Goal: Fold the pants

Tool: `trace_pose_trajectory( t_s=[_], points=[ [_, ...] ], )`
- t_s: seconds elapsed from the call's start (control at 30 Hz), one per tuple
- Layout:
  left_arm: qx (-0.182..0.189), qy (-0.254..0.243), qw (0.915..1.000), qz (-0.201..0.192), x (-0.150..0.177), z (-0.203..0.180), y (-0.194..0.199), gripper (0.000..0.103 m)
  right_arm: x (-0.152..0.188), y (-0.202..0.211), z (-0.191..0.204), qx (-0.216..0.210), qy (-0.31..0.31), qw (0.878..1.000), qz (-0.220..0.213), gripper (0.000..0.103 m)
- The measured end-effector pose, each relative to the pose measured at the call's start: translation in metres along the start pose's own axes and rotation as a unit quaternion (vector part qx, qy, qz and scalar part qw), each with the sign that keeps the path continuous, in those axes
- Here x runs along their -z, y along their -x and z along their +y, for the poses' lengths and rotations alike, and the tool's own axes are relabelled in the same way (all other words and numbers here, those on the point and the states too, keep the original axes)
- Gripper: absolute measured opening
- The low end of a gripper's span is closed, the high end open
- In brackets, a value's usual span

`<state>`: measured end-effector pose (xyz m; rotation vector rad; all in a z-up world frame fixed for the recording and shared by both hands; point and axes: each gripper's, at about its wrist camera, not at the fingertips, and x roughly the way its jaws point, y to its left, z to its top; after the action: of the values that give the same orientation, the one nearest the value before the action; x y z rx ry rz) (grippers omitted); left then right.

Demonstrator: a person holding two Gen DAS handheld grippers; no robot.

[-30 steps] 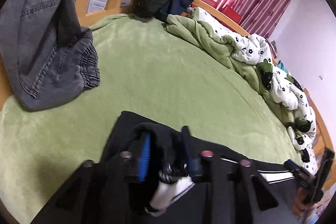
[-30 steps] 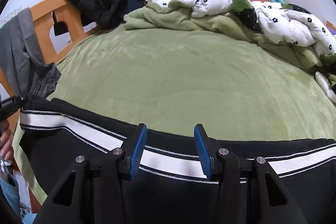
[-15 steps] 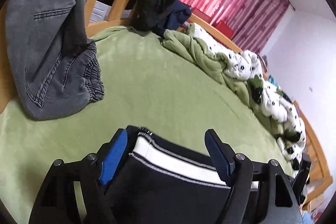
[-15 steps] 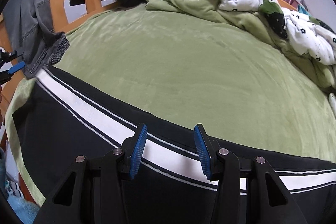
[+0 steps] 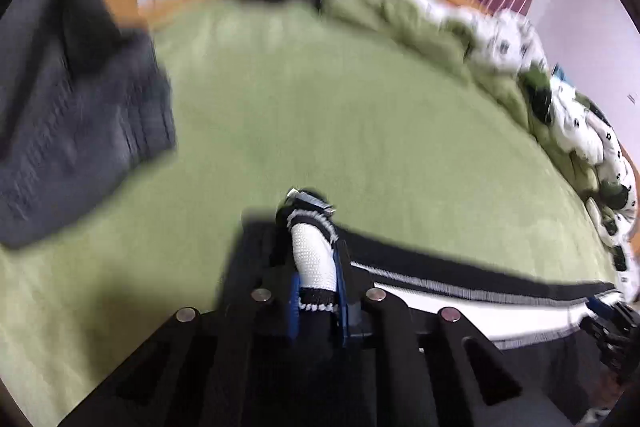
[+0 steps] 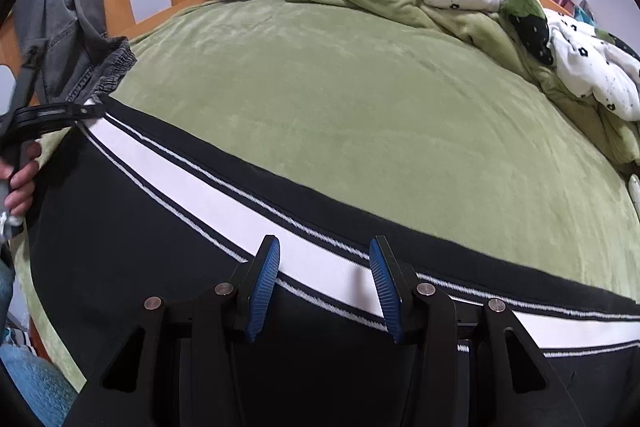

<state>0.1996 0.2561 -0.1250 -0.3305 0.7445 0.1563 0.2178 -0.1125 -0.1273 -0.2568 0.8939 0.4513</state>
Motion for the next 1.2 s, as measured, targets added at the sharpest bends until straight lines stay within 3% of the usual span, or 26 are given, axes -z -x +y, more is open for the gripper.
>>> trace_pose_trajectory(
  t_s=[0.07, 0.1, 0.2, 0.27, 0.3, 0.33, 0.4, 0.53, 0.7, 0.93, 1.2],
  points=[
    [0.003, -0.011, 0.9998, -0.015, -0.005, 0.001, 0.008, 0.014, 0.003, 0.0, -0.003, 0.002, 0.0, 1.0, 0.003, 0.046],
    [0.001, 0.008, 0.9999, -0.013, -0.005, 0.008, 0.006, 0.014, 0.004, 0.001, -0.004, 0.004, 0.002, 1.0, 0.001, 0.046],
    [-0.011, 0.042, 0.998, 0.045, 0.007, 0.023, -0.025, 0.015, 0.005, 0.006, -0.008, 0.017, 0.004, 1.0, -0.006, 0.046],
    [-0.016, 0.027, 0.9992, 0.025, 0.011, 0.019, -0.016, 0.02, 0.005, 0.009, -0.013, 0.011, -0.009, 1.0, -0.011, 0.046],
    [-0.026, 0.017, 0.9994, 0.018, 0.012, 0.015, -0.009, 0.027, 0.005, 0.009, -0.014, 0.009, -0.014, 1.0, -0.01, 0.046],
    [-0.049, 0.008, 0.9987, 0.015, 0.012, 0.011, -0.002, 0.043, 0.005, 0.009, -0.016, 0.011, -0.017, 1.0, -0.009, 0.046],
    [-0.079, -0.008, 0.9968, 0.006, 0.013, 0.006, 0.014, 0.058, 0.006, 0.008, -0.018, 0.017, -0.02, 1.0, -0.007, 0.046],
    [-0.062, -0.039, 0.9973, 0.0, 0.027, -0.002, 0.053, 0.062, 0.007, 0.008, -0.016, 0.027, -0.005, 1.0, -0.006, 0.046],
    [-0.061, -0.035, 0.9975, 0.002, 0.043, 0.002, 0.079, 0.065, 0.012, 0.007, -0.03, 0.062, 0.023, 0.998, -0.008, 0.046],
    [-0.048, 0.0, 0.9987, 0.016, 0.019, 0.012, 0.05, 0.065, 0.008, -0.014, -0.08, 0.057, 0.029, 0.998, 0.012, 0.046],
    [-0.053, -0.001, 0.9977, 0.043, -0.002, 0.014, 0.003, 0.064, 0.014, -0.027, -0.128, 0.024, 0.057, 0.998, 0.024, 0.047]
  ],
)
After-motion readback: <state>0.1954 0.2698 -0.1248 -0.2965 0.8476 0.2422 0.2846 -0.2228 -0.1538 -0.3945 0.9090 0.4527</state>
